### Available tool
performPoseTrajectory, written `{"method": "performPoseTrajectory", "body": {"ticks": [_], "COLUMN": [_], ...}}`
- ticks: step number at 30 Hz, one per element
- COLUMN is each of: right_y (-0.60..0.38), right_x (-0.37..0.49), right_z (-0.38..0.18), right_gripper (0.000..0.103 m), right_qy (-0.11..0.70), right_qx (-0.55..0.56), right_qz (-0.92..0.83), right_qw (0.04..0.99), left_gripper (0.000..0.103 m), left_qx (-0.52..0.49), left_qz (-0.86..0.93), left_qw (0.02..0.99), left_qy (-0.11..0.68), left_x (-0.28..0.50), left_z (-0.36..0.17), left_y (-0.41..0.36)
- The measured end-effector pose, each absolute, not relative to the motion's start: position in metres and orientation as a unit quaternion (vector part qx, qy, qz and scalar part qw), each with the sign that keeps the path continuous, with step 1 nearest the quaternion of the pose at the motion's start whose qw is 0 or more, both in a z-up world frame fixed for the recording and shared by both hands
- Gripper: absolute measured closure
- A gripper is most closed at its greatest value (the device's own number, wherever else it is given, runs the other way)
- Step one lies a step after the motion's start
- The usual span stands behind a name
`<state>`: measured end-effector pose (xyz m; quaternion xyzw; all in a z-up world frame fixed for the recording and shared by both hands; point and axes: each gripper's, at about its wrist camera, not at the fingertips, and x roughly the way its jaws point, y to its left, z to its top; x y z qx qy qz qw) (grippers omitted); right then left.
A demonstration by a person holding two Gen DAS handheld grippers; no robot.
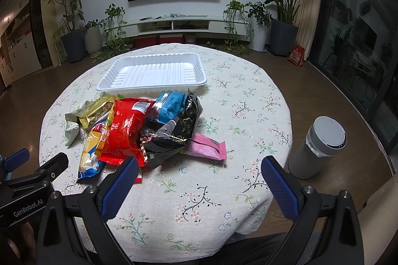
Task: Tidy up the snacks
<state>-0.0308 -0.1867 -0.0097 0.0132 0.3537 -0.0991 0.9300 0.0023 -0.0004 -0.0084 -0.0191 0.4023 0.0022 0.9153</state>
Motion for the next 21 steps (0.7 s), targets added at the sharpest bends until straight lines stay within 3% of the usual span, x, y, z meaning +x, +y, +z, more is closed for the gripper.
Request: {"method": "performPoseTrajectory", "body": {"ticks": [21], "right_y": [-0.1873], "right_x": [-0.0308], "right_z": [-0.0121], "right_gripper": [0.002], "right_qy": [0.354], "right_qx": [0.014], "right_qz": [-0.099], "right_qw": [0.93], "left_gripper": [0.001], "left_qx": [-0.019], "left_qz": [0.002], "left_qw": [0.915], "left_qy": [0.404], "left_x": [0.0022], "left_z": [-0.0104], "left_y": [-0.0012]}}
